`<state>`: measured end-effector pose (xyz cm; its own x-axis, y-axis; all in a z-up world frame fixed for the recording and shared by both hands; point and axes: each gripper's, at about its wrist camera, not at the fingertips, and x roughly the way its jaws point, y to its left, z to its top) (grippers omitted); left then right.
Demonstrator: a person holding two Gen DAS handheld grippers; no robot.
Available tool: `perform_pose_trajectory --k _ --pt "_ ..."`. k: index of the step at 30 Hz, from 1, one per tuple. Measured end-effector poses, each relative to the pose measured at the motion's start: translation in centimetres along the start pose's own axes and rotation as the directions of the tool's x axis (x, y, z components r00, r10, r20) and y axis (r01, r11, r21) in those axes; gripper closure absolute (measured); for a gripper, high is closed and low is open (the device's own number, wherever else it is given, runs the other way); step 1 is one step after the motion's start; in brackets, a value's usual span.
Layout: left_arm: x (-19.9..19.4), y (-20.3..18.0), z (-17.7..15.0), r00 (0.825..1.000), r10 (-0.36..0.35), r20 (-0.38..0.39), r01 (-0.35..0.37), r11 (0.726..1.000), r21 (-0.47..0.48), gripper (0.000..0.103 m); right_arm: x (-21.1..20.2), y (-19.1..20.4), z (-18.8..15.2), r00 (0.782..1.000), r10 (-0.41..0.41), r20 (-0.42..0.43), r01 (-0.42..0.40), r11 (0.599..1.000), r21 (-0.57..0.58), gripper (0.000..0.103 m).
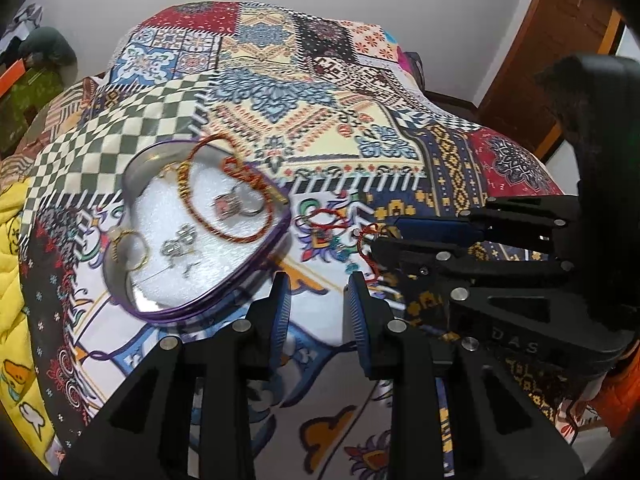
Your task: Organize jewelry
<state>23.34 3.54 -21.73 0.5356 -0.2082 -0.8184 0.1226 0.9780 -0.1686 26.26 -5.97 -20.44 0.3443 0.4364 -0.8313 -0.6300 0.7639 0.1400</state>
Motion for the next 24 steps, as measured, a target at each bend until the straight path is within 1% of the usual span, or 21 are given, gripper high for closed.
perform_pose_trajectory --k 3,7,13,15,16,17,24 --pt "0.4 -0.8 0.4 1.000 -0.005 -0.005 0.005 1.000 0.011 0.074 -1.3 -0.5 0.0 1.000 -0.002 0.028 0.002 1.000 0.009 0.083" --pt "1.3 -1.4 1.0 1.000 -0.002 -0.017 0.002 1.000 0.017 0.074 -2.9 -1.0 -0.3 0.997 -0.033 0.069 0.033 0.999 0.006 0.083" --pt "2.8 -2.2 1.5 0.999 0.031 -0.026 -0.031 0.999 0.019 0.074 -4.5 -2.2 -0.9 0.993 -0.050 0.103 0.047 0.999 0.025 0.083" --pt "3.1 -2.2 1.8 0.998 0.050 -0.024 -0.050 0.999 0.004 0.081 -4.7 -2.6 -1.1 0.993 -0.053 0.106 0.050 0.998 0.033 0.083" --pt "3.3 -2.2 1.9 0.998 0.062 -0.025 -0.062 0.998 0.002 0.091 -4.8 -2.8 -1.3 0.993 -0.054 0.108 0.050 0.998 0.040 0.083" --pt "3.5 -2.1 2.1 0.997 0.076 -0.024 -0.076 0.997 -0.001 0.097 -4.9 -3.0 -1.4 0.993 -0.055 0.108 0.050 0.998 0.047 0.083" --pt "2.9 -1.9 1.8 0.998 0.061 -0.027 -0.061 0.998 -0.018 0.097 -6.0 -3.8 -2.3 0.991 -0.064 0.117 0.055 0.995 0.080 0.083"
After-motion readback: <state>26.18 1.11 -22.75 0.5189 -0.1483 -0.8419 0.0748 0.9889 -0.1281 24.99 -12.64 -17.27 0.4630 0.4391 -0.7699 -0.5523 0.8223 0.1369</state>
